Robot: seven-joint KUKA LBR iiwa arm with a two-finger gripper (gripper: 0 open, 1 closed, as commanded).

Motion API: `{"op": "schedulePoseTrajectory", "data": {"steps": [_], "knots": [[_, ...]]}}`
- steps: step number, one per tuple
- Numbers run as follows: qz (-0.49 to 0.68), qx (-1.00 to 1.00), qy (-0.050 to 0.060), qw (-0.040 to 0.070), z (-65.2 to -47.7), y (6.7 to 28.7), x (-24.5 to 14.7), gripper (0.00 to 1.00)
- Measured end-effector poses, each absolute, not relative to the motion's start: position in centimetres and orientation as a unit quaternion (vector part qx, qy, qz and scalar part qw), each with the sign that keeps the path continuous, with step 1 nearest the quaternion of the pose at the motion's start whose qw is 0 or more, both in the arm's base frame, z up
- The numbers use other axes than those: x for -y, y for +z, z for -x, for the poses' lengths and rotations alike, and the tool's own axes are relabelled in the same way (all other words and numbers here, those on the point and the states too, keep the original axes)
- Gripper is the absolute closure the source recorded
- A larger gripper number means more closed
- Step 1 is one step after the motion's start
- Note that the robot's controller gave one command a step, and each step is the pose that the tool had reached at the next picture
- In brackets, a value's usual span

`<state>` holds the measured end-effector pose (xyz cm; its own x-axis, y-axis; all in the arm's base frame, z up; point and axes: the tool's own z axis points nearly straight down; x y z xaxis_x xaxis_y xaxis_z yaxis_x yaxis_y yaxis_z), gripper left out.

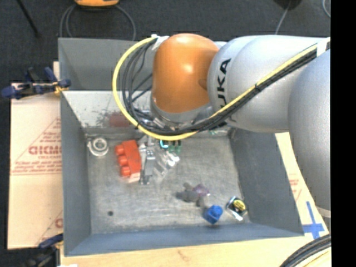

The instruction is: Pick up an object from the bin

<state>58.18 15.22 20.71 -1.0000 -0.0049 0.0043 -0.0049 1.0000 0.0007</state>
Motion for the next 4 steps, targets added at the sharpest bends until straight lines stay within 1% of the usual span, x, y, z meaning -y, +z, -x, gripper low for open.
{"op": "schedulePoseTrajectory", "data": {"steps": [1,2,3,4], "knots": [[-0.076,0.997,0.0,-0.002,-62.8,8.5,-14.9,0.0],[-0.217,0.976,0.0,-0.003,-62.4,8.4,-16.5,0.0],[-0.465,0.885,0.001,-0.004,-65.4,7.9,-14.9,0.0],[-0.557,0.83,0.002,-0.005,-64.2,7.4,-17.4,0.0]]}}
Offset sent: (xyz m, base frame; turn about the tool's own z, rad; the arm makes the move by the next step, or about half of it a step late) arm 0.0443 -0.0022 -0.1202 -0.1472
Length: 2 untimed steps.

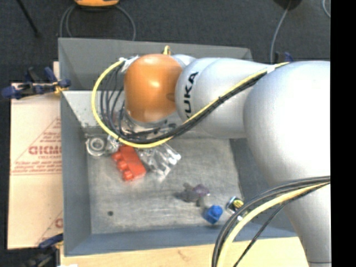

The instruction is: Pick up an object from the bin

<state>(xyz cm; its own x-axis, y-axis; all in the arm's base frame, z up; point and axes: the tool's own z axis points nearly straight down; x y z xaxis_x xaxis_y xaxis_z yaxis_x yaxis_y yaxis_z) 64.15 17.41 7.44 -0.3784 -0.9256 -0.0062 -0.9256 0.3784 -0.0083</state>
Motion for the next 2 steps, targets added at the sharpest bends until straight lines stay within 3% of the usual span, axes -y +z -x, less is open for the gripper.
{"op": "schedulePoseTrajectory", "data": {"steps": [1,2], "knots": [[0.618,-0.786,-0.003,0.002,-65.2,7.5,-18.2,0.0],[0.7,-0.714,-0.001,0.002,-62.7,7.7,-16.5,0.0]]}}
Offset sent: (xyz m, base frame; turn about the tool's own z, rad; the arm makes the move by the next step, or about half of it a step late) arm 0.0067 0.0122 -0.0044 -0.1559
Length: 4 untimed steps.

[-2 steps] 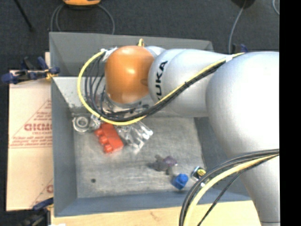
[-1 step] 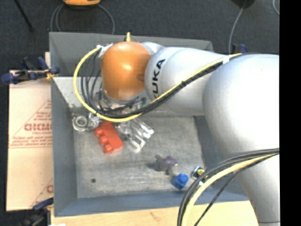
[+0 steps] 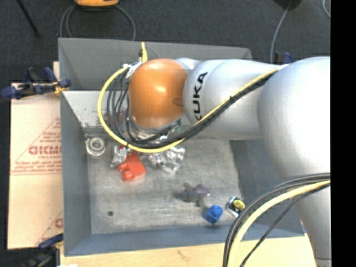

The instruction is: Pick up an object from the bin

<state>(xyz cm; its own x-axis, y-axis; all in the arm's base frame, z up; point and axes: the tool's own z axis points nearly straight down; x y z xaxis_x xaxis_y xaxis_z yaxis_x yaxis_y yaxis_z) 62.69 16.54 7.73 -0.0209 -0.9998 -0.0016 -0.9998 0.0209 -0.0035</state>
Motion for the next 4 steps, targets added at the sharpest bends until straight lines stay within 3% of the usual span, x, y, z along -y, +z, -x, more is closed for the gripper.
{"op": "schedulePoseTrajectory", "data": {"steps": [1,2,3,4], "knots": [[0.698,-0.716,0.001,0.004,-62.7,7.8,-16.7,1.0],[0.698,-0.716,0.0,0.003,-62.7,7.8,-16.6,0.0],[0.782,-0.623,0.0,0.005,-65.7,7.4,-12.4,0.0],[0.781,-0.624,0.001,0.008,-65.7,7.6,-12.7,1.0]]}}
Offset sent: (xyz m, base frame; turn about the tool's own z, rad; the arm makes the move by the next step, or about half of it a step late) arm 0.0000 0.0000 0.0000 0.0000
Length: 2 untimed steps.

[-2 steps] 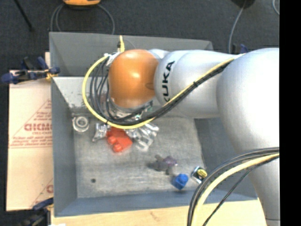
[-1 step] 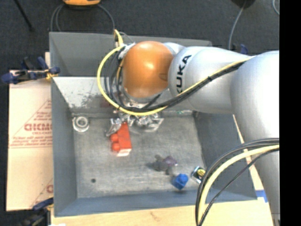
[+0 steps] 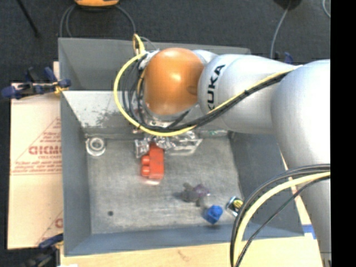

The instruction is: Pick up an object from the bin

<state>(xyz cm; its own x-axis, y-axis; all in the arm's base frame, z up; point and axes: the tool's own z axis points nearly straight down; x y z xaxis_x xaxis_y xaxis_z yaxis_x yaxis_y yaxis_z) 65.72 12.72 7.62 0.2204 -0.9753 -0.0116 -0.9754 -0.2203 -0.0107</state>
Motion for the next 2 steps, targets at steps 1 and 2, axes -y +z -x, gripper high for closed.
{"op": "schedulePoseTrajectory", "data": {"steps": [1,2], "knots": [[0.781,-0.624,-0.002,0.005,-65.77,7.5,-12.29,0.0],[0.78,-0.625,0.001,0.007,-65.75,7.64,-12.61,1.0]]}}
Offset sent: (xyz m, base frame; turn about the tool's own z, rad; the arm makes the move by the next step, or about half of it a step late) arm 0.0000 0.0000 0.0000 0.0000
